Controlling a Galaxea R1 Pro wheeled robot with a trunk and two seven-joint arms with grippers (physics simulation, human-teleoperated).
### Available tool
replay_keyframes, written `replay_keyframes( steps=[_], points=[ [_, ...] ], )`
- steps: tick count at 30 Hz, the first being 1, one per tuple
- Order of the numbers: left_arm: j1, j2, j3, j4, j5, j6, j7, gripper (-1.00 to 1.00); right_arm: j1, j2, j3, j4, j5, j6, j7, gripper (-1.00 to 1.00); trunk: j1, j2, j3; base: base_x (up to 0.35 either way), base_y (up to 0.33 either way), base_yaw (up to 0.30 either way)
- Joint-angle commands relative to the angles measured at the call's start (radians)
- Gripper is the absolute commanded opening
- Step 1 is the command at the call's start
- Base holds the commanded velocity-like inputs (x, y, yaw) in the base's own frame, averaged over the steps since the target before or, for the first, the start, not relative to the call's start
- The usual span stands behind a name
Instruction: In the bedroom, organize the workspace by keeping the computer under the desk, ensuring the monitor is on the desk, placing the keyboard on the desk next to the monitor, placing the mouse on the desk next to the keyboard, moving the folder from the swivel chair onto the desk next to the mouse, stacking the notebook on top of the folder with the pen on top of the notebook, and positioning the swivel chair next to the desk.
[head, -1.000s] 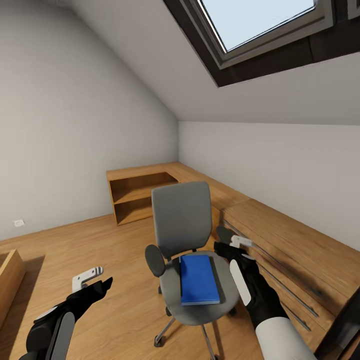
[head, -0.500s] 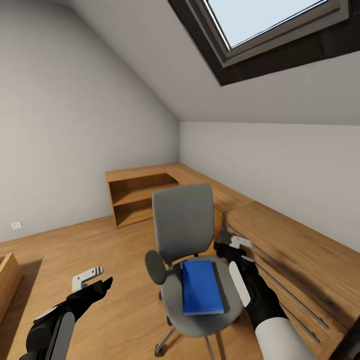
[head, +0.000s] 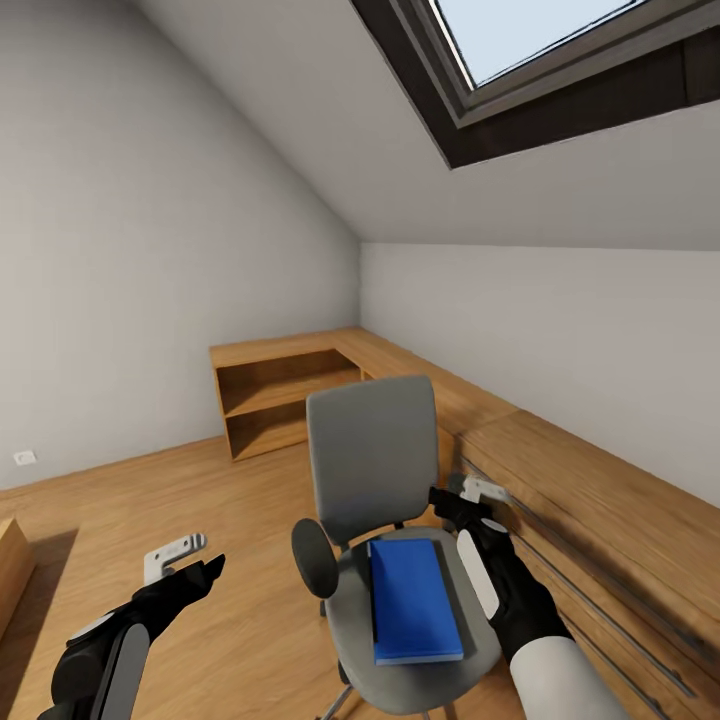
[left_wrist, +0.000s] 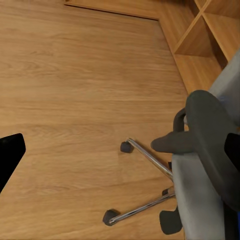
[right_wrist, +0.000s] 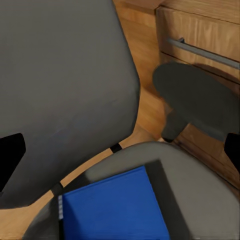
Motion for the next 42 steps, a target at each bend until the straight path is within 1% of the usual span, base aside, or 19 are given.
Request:
replay_keyframes(
  steps=[1, 3, 4, 13, 14, 17, 21, 24, 29, 32, 42],
  points=[
    [-0.001, -0.001, 0.001, -0.001, 0.01, 0.006, 0.006, 1.0, -0.001, 0.0, -0.001, 0.012, -0.01, 0.001, -0.004, 1.0, 0.0, -0.001, -0.001, 0.027, 0.006, 0.0],
    [-0.001, -0.001, 0.001, -0.001, 0.01, 0.007, 0.006, 1.0, -0.001, 0.0, -0.001, 0.038, -0.01, -0.001, -0.001, 1.0, 0.0, -0.001, -0.001, 0.02, 0.004, 0.0],
    [-0.001, -0.001, 0.002, -0.001, 0.01, 0.007, 0.006, 1.0, -0.001, 0.001, 0.0, 0.062, -0.01, -0.006, 0.007, 1.0, 0.0, -0.001, -0.001, 0.011, 0.002, 0.0],
    [-0.001, -0.001, 0.002, -0.001, 0.012, 0.01, 0.004, 1.0, -0.005, -0.002, -0.004, 0.164, -0.01, -0.065, 0.083, 1.0, 0.0, -0.001, -0.001, 0.004, 0.001, 0.0],
    [-0.001, -0.001, 0.002, -0.001, 0.012, 0.01, 0.004, 1.0, -0.007, -0.003, -0.005, 0.195, -0.01, -0.084, 0.094, 1.0, 0.0, -0.001, -0.001, 0.0, 0.0, 0.0],
    [-0.001, -0.002, 0.001, -0.001, 0.012, 0.01, 0.004, 1.0, -0.011, -0.006, -0.007, 0.241, -0.01, -0.116, 0.106, 1.0, 0.0, -0.001, -0.001, 0.0, 0.0, 0.0],
    [-0.001, -0.002, 0.001, -0.001, 0.012, 0.01, 0.003, 1.0, -0.03, -0.019, -0.008, 0.319, -0.011, -0.177, 0.115, 1.0, 0.0, -0.001, -0.001, 0.0, 0.0, 0.0],
    [-0.001, -0.002, 0.001, -0.001, 0.012, 0.01, 0.004, 1.0, -0.046, -0.023, -0.008, 0.367, -0.011, -0.21, 0.117, 1.0, 0.012, -0.022, -0.011, 0.0, 0.0, 0.0],
    [-0.001, -0.002, 0.001, -0.001, 0.012, 0.009, 0.005, 1.0, -0.097, -0.032, -0.008, 0.5, -0.011, -0.298, 0.129, 1.0, 0.031, -0.057, -0.026, 0.0, 0.0, 0.0],
    [-0.001, -0.002, 0.001, -0.001, 0.012, 0.01, 0.005, 1.0, -0.11, -0.034, -0.008, 0.534, -0.011, -0.32, 0.135, 1.0, 0.042, -0.078, -0.036, 0.0, 0.0, 0.0],
    [-0.001, -0.002, 0.001, -0.001, 0.012, 0.013, 0.008, 1.0, -0.116, -0.033, -0.008, 0.55, -0.011, -0.331, 0.137, 1.0, 0.081, -0.148, -0.067, 0.0, 0.0, 0.0]
  ],
)
